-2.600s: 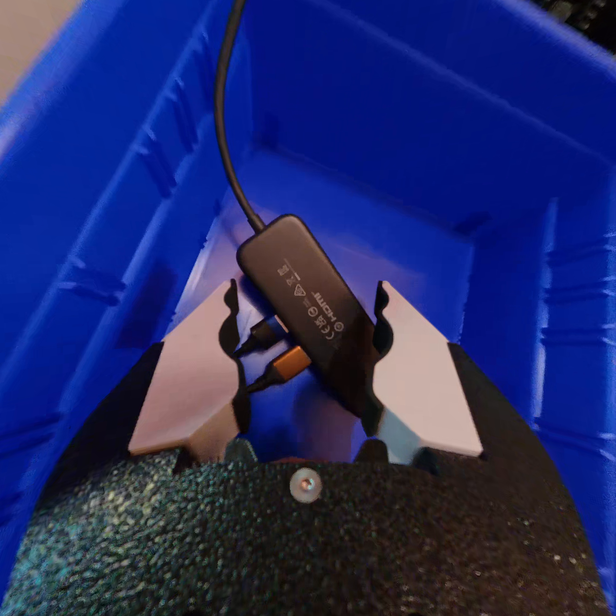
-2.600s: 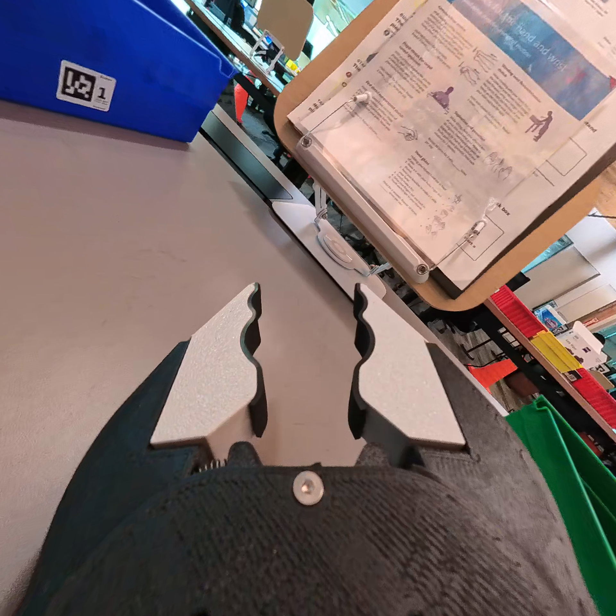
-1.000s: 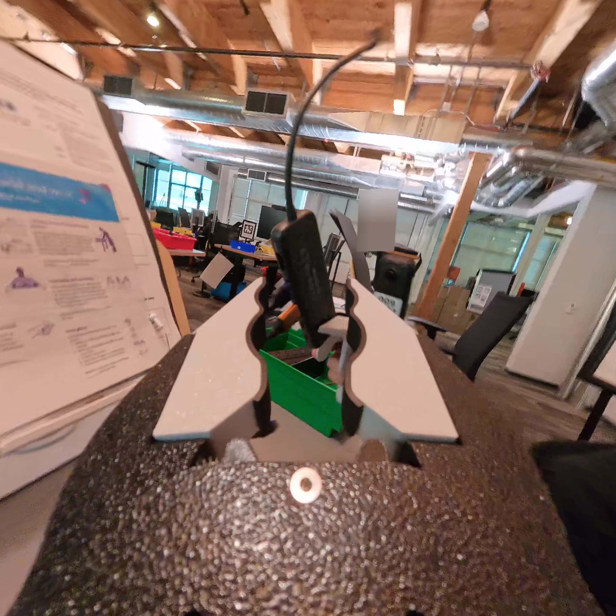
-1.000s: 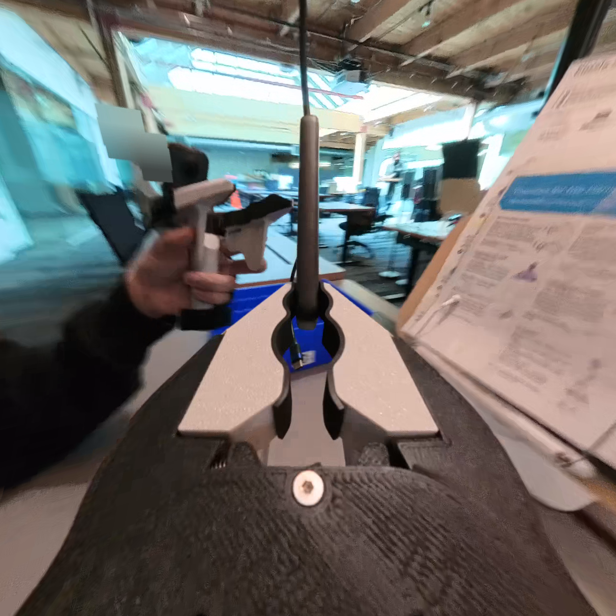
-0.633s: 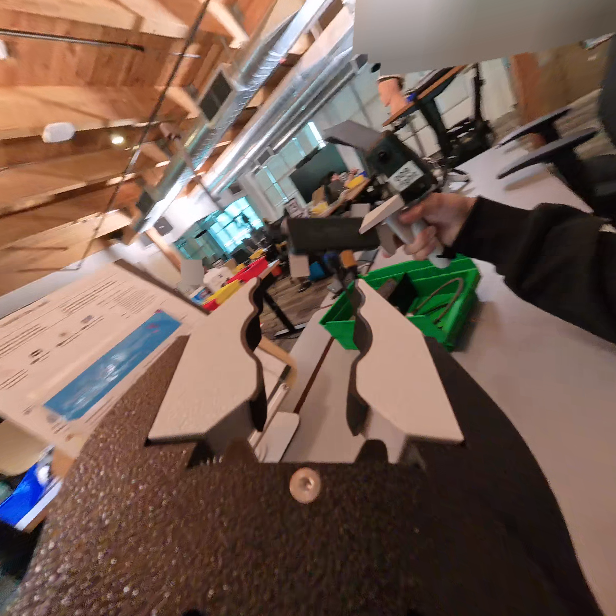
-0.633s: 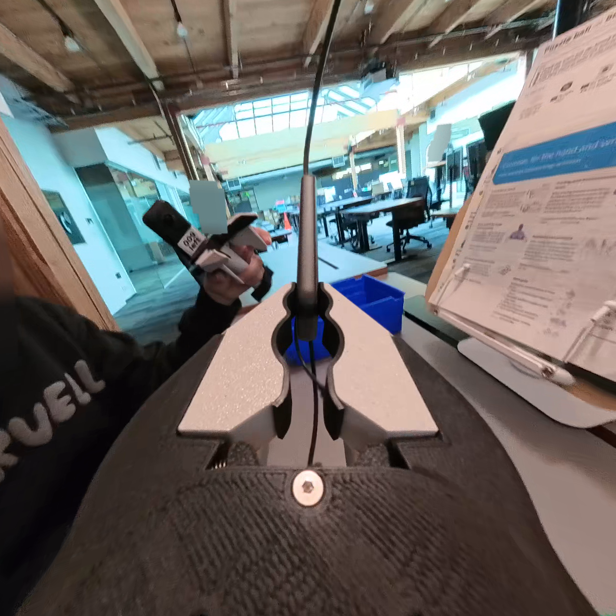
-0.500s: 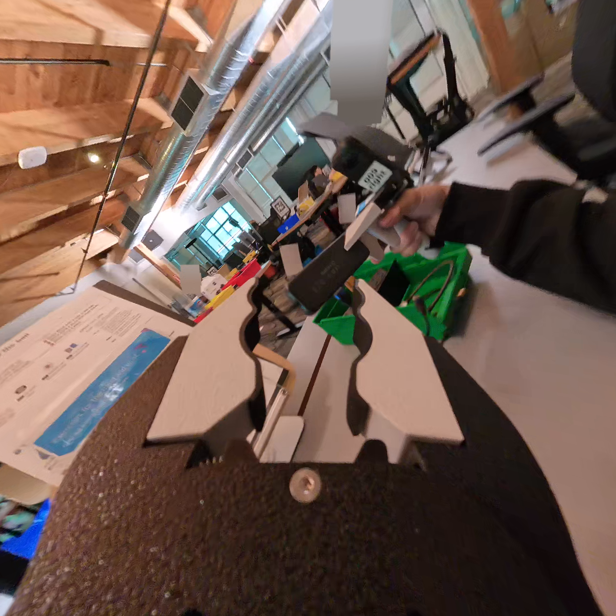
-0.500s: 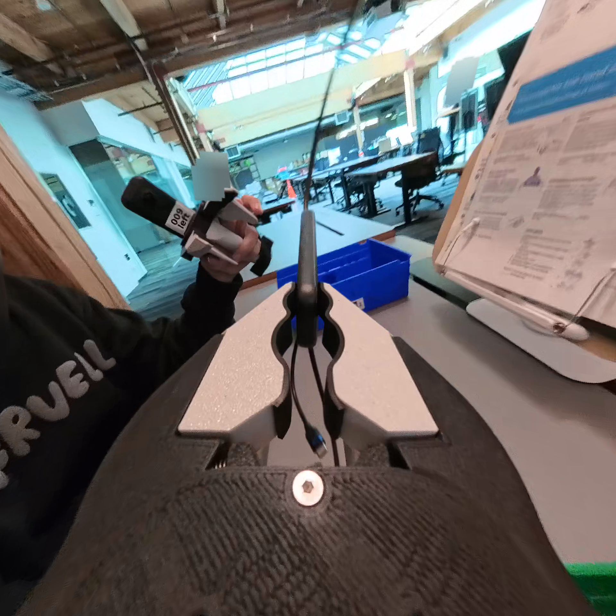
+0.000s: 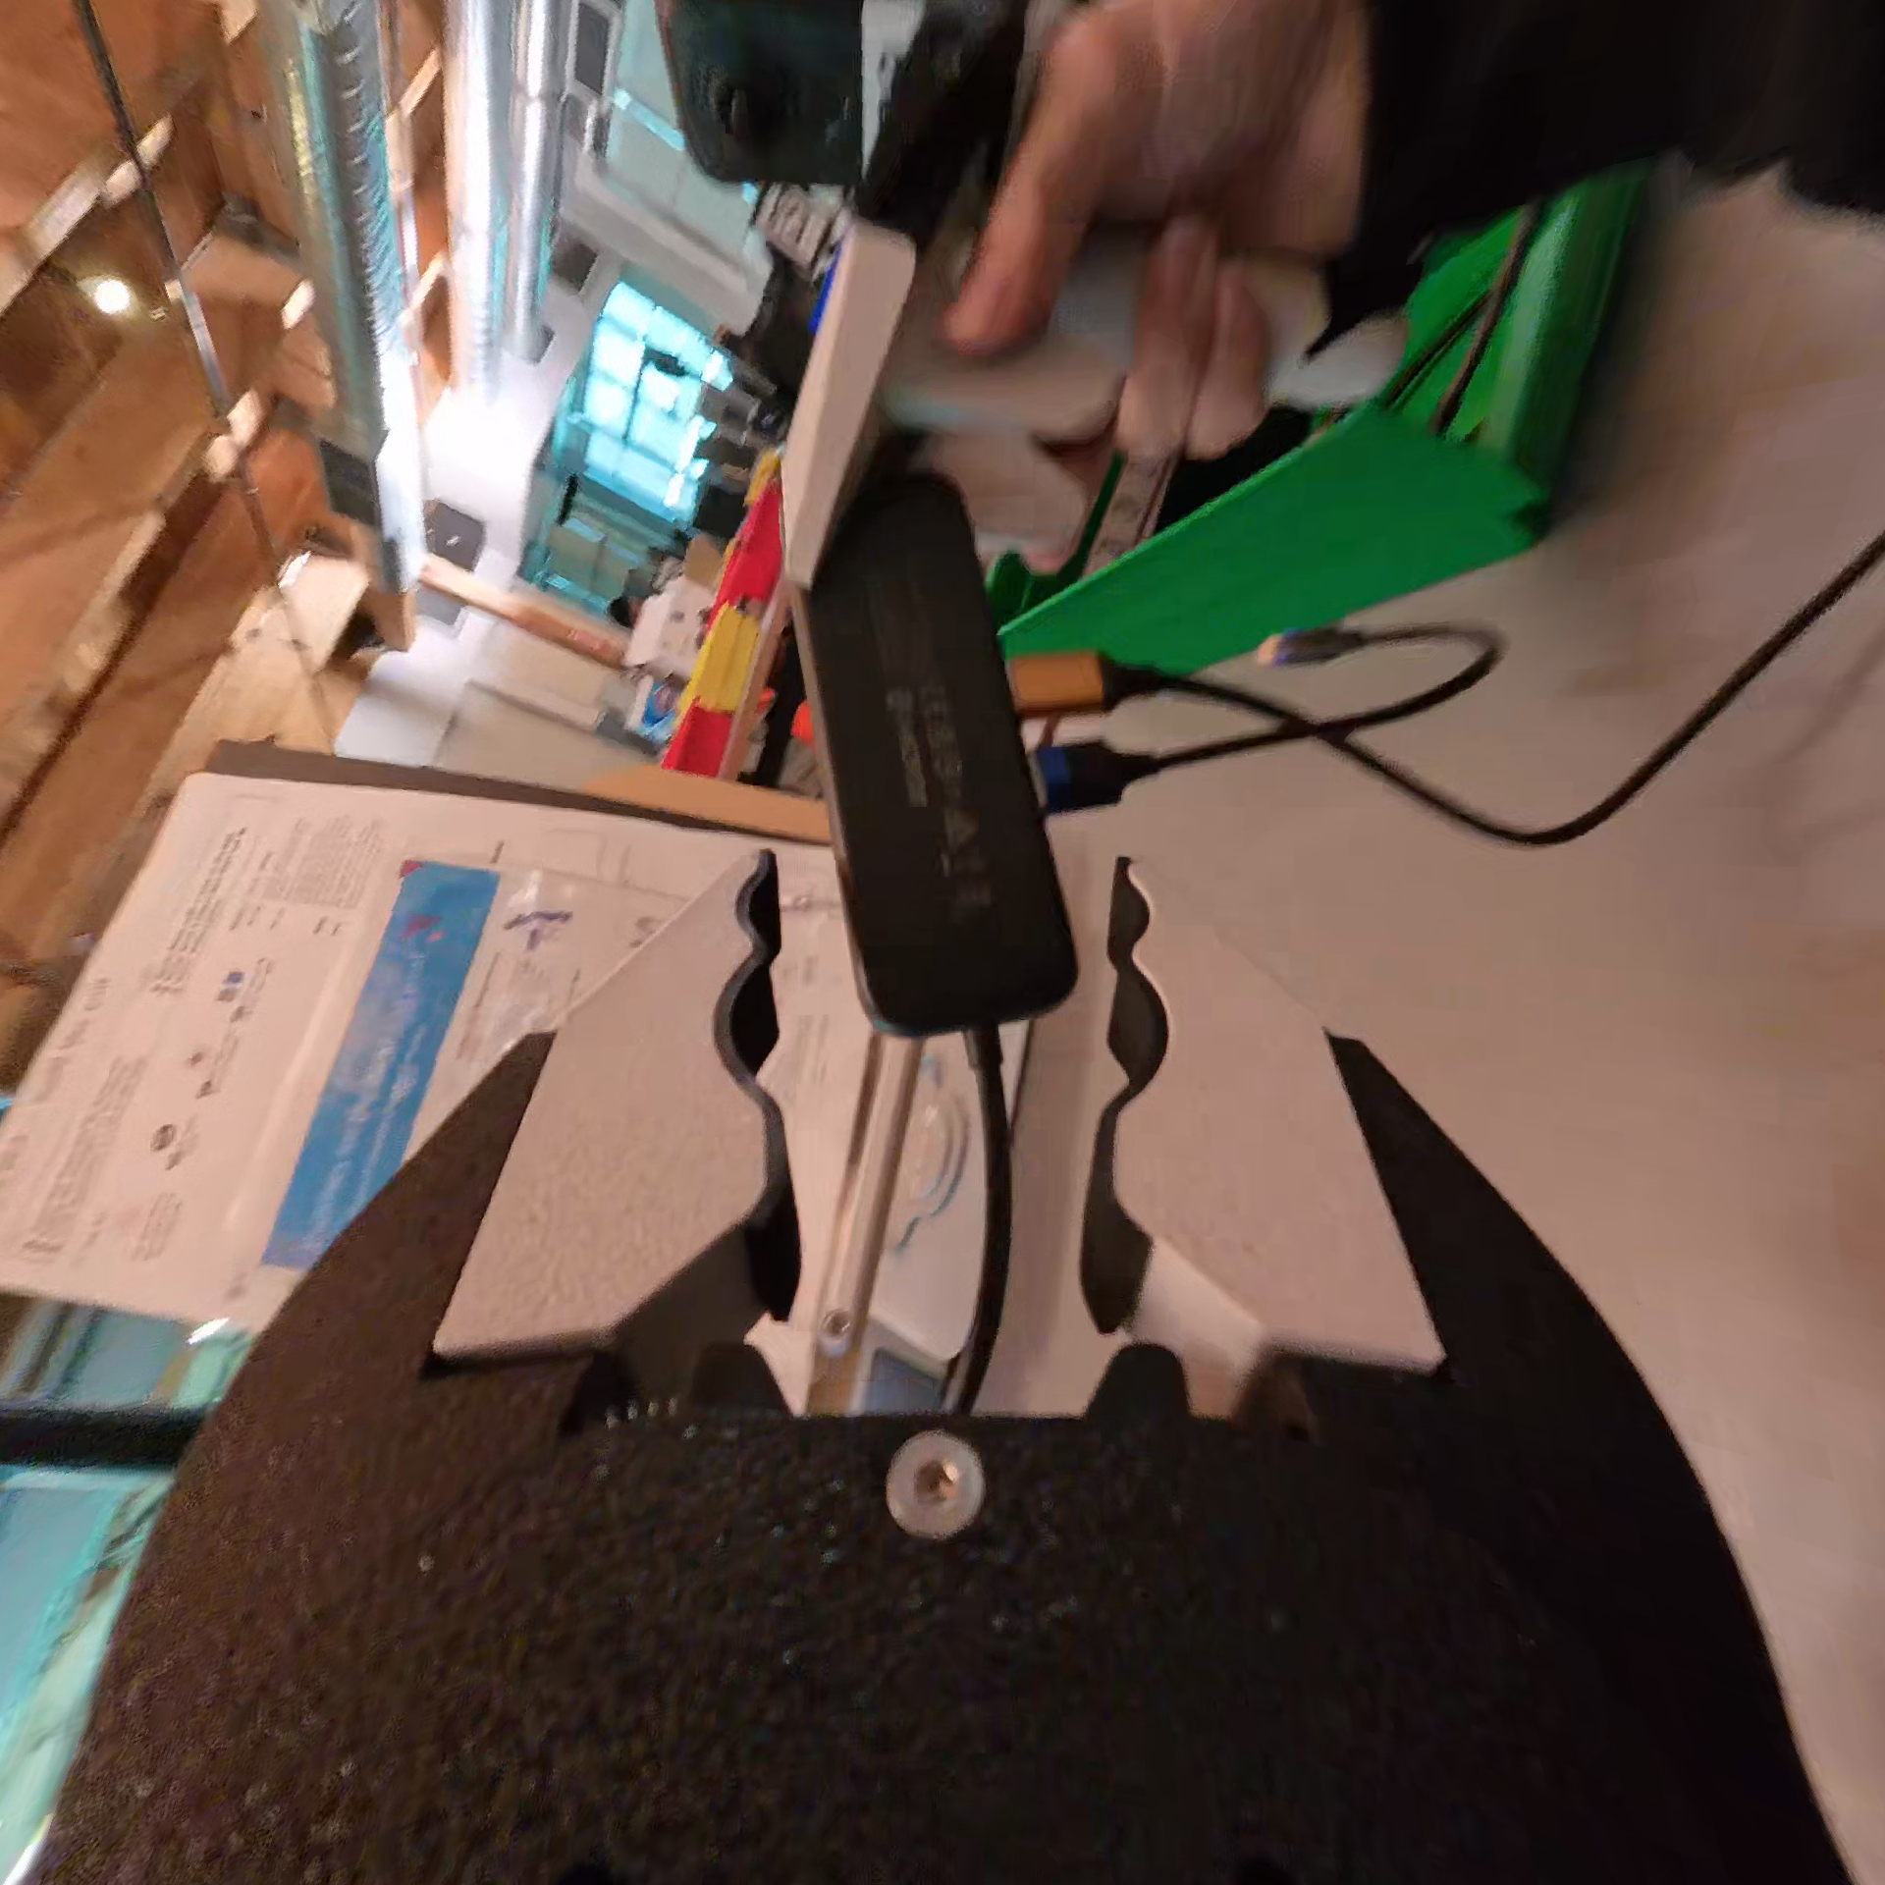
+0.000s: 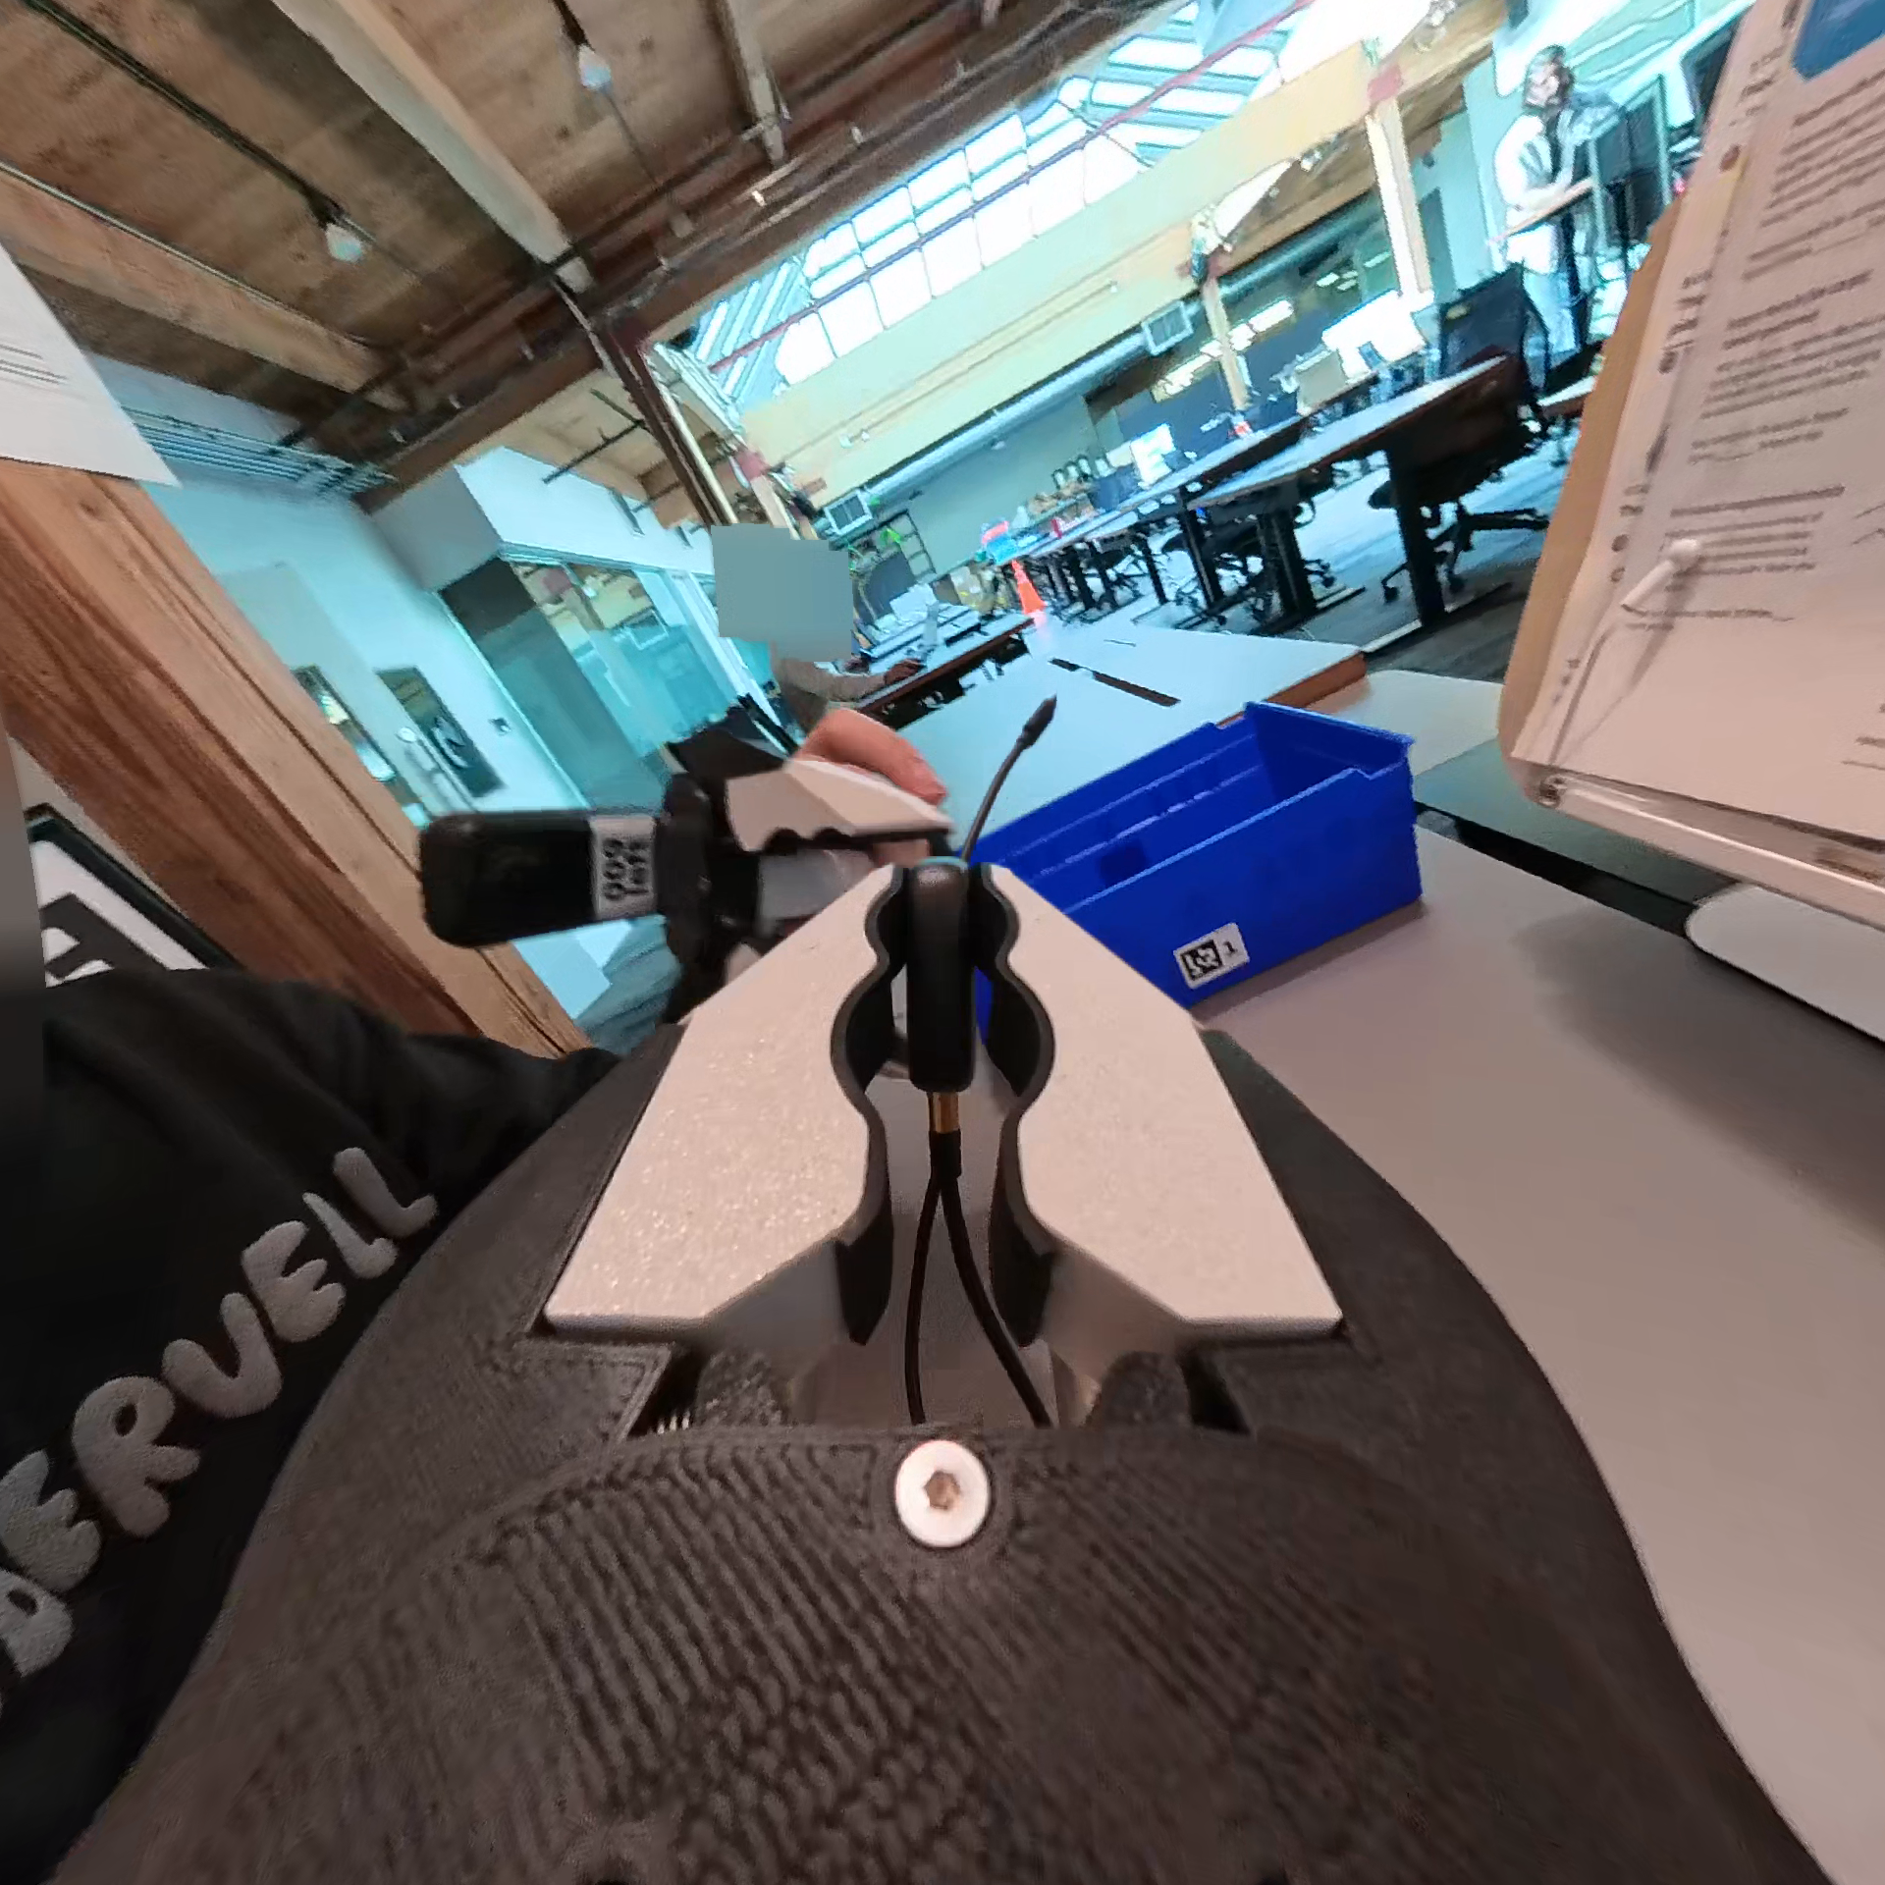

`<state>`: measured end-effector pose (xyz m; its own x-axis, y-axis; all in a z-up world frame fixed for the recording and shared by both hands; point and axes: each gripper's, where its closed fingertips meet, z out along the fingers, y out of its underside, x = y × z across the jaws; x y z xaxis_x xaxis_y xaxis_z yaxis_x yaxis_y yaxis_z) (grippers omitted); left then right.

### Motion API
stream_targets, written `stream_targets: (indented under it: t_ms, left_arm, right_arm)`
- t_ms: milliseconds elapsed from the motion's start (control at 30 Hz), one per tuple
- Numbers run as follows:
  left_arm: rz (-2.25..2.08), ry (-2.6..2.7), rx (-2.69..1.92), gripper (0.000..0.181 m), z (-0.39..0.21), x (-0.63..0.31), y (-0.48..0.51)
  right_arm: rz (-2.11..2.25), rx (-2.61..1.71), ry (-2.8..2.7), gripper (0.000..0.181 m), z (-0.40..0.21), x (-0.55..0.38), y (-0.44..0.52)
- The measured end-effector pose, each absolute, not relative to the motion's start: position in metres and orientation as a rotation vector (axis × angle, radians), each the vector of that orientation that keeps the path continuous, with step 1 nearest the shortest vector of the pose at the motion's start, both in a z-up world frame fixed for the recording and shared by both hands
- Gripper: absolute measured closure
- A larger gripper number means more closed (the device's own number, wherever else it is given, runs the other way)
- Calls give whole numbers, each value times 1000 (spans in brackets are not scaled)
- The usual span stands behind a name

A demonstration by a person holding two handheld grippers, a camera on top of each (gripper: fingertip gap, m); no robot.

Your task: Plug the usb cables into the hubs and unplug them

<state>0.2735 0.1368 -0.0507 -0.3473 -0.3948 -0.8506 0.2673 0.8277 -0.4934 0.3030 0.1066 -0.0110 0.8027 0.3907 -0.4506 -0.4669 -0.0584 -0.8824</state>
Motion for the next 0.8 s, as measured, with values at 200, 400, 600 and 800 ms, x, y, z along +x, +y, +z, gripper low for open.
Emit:
stream_targets:
  t_ms: [200, 400, 600, 800]
  left_arm:
    - [-773, 1749, -94, 136, -46, 277, 136]
    - [-1059, 1830, -235, 136, -38, 267, 139]
    - [-1324, 2052, -294, 135, -49, 239, 142]
    - [-1429, 2120, -233, 135, -52, 227, 129]
  right_arm:
    - [730, -1401, 56, 172, 1, 300, 105]
    - [173, -1358, -195, 127, 10, 300, 101]
    - [-102, -1481, -541, 88, -13, 261, 91]
    - [67, -1526, -606, 124, -30, 242, 107]
